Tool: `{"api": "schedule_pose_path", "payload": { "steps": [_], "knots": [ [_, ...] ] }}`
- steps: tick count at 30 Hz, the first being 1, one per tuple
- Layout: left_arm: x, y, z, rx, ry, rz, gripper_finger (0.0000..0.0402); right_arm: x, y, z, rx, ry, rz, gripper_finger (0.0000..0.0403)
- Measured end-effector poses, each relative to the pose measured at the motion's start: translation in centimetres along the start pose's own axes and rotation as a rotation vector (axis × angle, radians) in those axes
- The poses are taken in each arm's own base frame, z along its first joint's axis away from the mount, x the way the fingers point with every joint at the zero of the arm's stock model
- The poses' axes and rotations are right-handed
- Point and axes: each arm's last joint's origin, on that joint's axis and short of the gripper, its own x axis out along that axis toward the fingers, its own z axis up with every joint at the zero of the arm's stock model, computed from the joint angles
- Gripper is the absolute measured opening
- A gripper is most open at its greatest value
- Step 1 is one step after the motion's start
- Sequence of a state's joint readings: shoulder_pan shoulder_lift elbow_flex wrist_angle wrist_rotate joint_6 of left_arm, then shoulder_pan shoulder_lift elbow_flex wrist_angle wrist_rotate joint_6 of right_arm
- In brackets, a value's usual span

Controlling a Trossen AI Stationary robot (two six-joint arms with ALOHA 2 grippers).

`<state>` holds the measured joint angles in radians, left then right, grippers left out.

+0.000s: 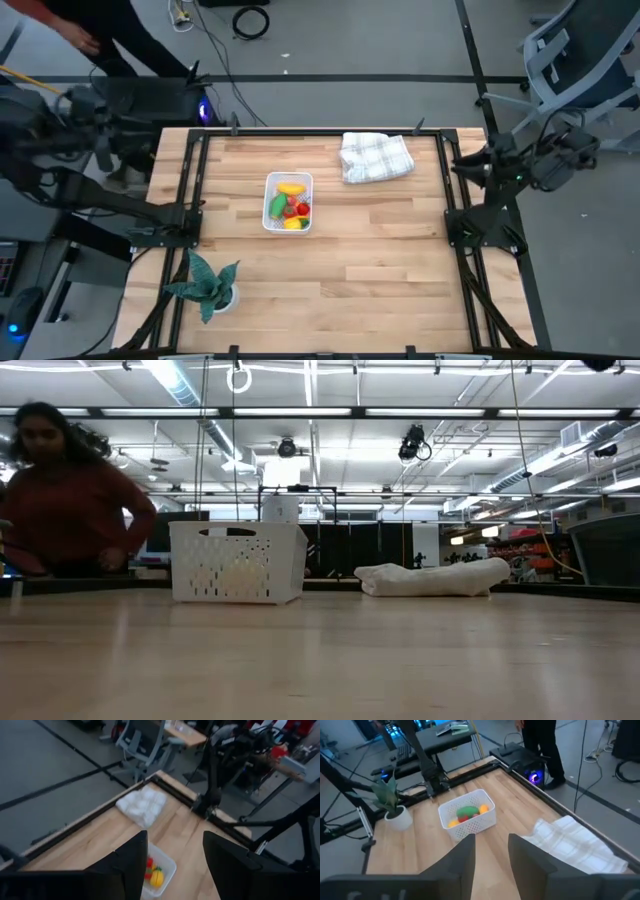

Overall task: Pick and placing Produce into tupperware
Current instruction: Return to Home Position

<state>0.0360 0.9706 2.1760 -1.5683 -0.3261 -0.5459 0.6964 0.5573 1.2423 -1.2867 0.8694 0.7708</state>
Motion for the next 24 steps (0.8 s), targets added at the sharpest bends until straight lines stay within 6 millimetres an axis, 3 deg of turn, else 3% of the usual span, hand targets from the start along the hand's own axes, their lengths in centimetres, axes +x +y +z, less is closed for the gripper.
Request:
{"api": "schedule_pose_path", "payload": {
  "steps": [6,10,14,18,24],
  "knots": [
    [0.4,1.7,-3.2,-0.049,-0.077,-0.077,0.0190,2.4,-0.4,-4.3,0.140,-0.092,0.058,0.0124],
    [3.1,1.8,-5.6,-0.011,-0.172,-0.209,0.0188,3.8,-0.1,-6.5,0.158,-0.173,0.127,0.0124],
    [5.2,2.8,-9.0,-0.033,-0.250,-0.336,0.0192,5.1,0.0,-8.8,0.202,-0.199,0.201,0.0124],
    [8.7,3.6,-12.7,-0.047,-0.298,-0.407,0.0193,6.5,0.2,-11.1,0.237,-0.212,0.232,0.0124],
    [13.6,4.3,-17.5,-0.089,-0.406,-0.553,0.0186,7.8,0.9,-12.9,0.265,-0.220,0.320,0.0124]
  ]
}}
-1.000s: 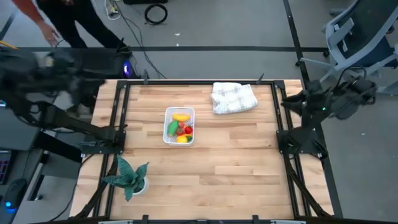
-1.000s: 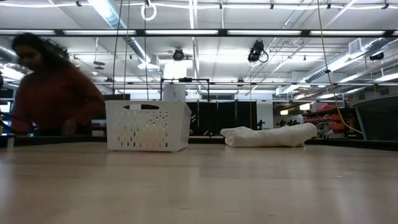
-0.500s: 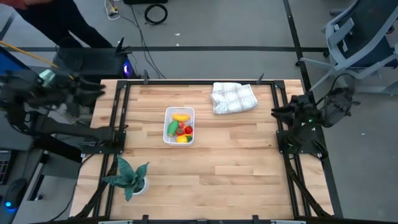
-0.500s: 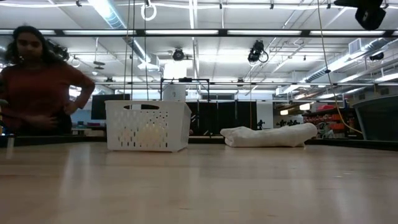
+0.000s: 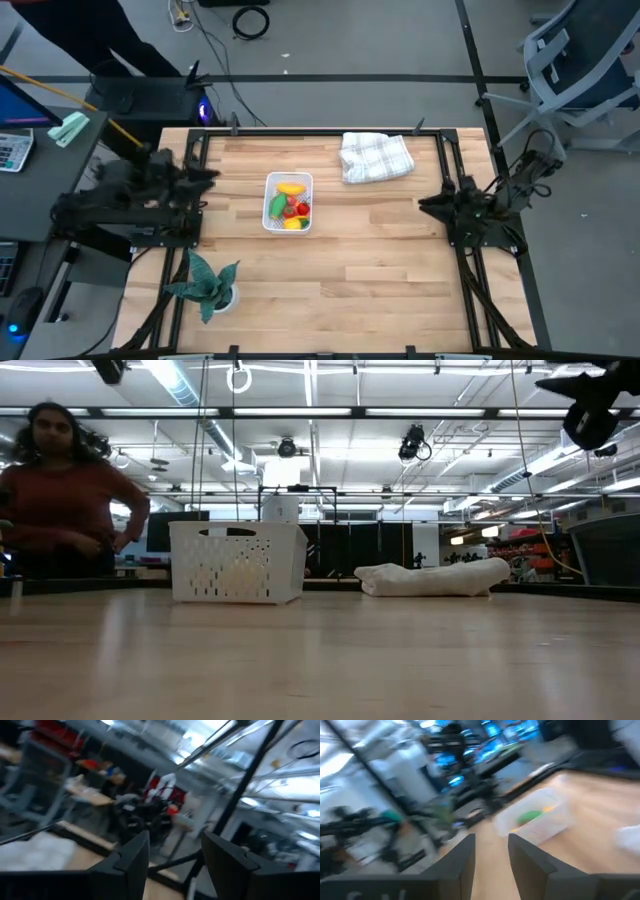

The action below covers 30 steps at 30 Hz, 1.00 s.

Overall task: Pick and placing Produce into tupperware
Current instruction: Return to Home Position

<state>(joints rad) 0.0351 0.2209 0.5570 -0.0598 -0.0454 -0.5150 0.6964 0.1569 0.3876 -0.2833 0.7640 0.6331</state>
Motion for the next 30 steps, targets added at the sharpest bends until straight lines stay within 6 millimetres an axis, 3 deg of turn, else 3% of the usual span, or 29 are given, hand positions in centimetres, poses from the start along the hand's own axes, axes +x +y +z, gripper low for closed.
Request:
{"api": "schedule_pose_path", "payload": {
  "steps": [6,14,17,23,30],
  "knots": [
    [0.9,2.5,-4.9,-0.033,-0.077,-0.128,0.0192,0.8,0.6,-1.5,0.002,-0.030,0.260,0.0124],
    [-0.2,5.0,-9.3,-0.032,-0.233,-0.227,0.0187,1.6,-0.8,-4.9,0.009,-0.138,0.325,0.0124],
    [0.0,5.1,-9.4,-0.045,-0.201,-0.213,0.0186,1.7,-1.4,-5.9,0.049,-0.142,0.331,0.0124],
    [0.1,5.2,-9.7,0.001,-0.168,-0.202,0.0193,1.8,-1.4,-5.9,0.022,-0.128,0.310,0.0124],
    [0.4,6.5,-12.0,-0.056,0.076,-0.062,0.0188,2.0,-1.7,-6.5,-0.014,-0.082,0.264,0.0124]
  ]
}}
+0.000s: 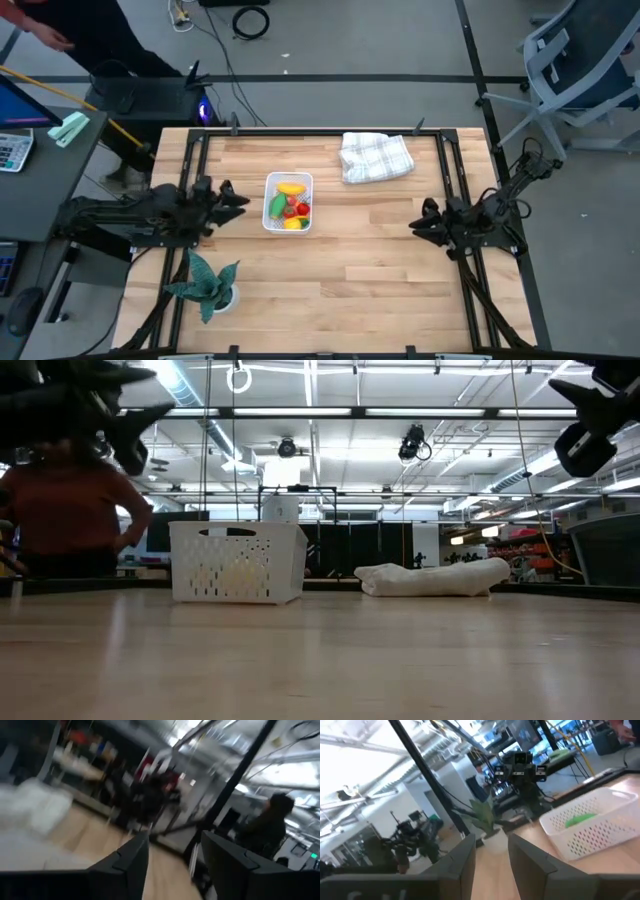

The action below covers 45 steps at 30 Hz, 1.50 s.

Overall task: Pick and placing Produce into tupperware
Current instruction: Return to Home Position

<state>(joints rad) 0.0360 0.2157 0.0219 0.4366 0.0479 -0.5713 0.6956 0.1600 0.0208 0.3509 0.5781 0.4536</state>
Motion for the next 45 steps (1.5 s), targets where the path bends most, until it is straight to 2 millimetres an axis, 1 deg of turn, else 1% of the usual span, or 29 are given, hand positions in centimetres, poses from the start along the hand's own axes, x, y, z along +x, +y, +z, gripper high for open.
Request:
{"api": "schedule_pose_path", "payload": {
  "steps": [4,10,13,18,23,31,39,45],
  "knots": [
    [-0.1,0.7,-1.0,-0.053,0.104,0.071,0.0186,-0.1,-0.5,-0.9,-0.035,0.085,-0.044,0.0124],
    [-0.1,0.8,-1.2,-0.019,0.121,0.081,0.0192,-0.3,-1.6,-2.2,0.063,0.170,-0.191,0.0124],
    [-0.1,0.8,-1.3,-0.003,0.131,0.086,0.0194,-0.3,-1.6,-2.3,0.062,0.178,-0.195,0.0124],
    [-0.1,0.9,-1.4,-0.002,0.140,0.089,0.0189,-0.3,-1.6,-2.4,-0.026,0.191,-0.189,0.0124],
    [-0.1,0.8,-1.3,-0.001,0.138,0.088,0.0186,-0.3,-1.6,-2.4,-0.029,0.193,-0.187,0.0124],
    [-0.1,0.8,-1.3,-0.001,0.136,0.086,0.0194,-0.3,-1.6,-2.4,-0.030,0.194,-0.188,0.0124],
    [-0.1,0.8,-1.3,-0.001,0.136,0.086,0.0186,-0.3,-1.6,-2.4,-0.031,0.194,-0.188,0.0124],
    [-0.1,0.8,-1.3,-0.001,0.135,0.086,0.0193,-0.3,-1.6,-2.4,-0.031,0.194,-0.188,0.0124]
  ]
}}
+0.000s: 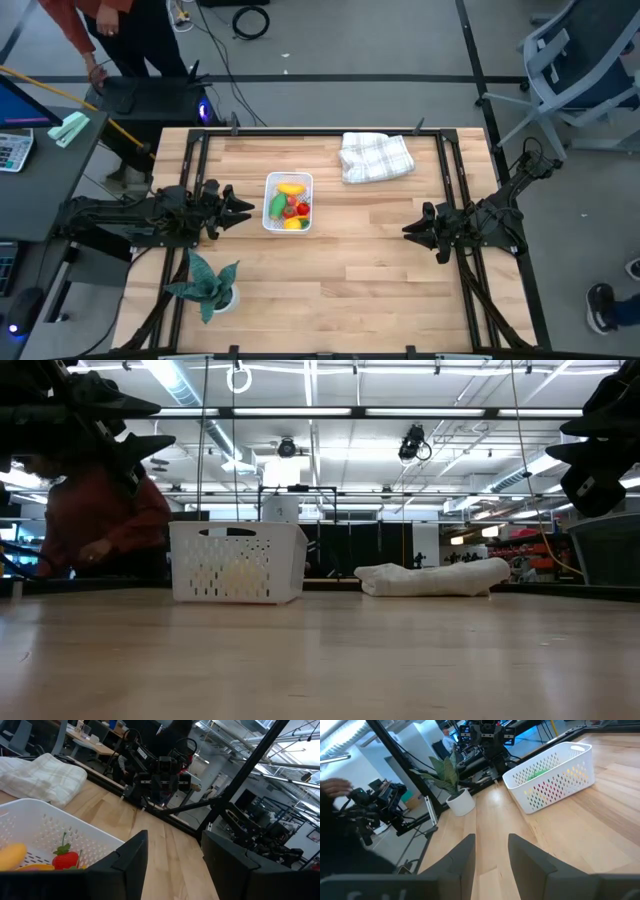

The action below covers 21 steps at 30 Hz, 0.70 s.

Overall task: Pick and placing Produce into tupperware
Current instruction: Return to Home Position

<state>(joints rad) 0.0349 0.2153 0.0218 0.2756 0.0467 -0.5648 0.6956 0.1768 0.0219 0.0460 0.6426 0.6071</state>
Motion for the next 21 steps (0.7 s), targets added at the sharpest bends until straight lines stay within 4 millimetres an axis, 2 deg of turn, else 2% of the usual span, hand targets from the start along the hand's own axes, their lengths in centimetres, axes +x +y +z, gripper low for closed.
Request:
{"api": "schedule_pose_path", "payload": {
  "steps": [21],
  "knots": [
    [0.00,-0.17,0.14,0.001,-0.013,-0.016,0.0193,0.00,0.00,0.00,0.000,0.000,0.000,0.0124]
  ]
}}
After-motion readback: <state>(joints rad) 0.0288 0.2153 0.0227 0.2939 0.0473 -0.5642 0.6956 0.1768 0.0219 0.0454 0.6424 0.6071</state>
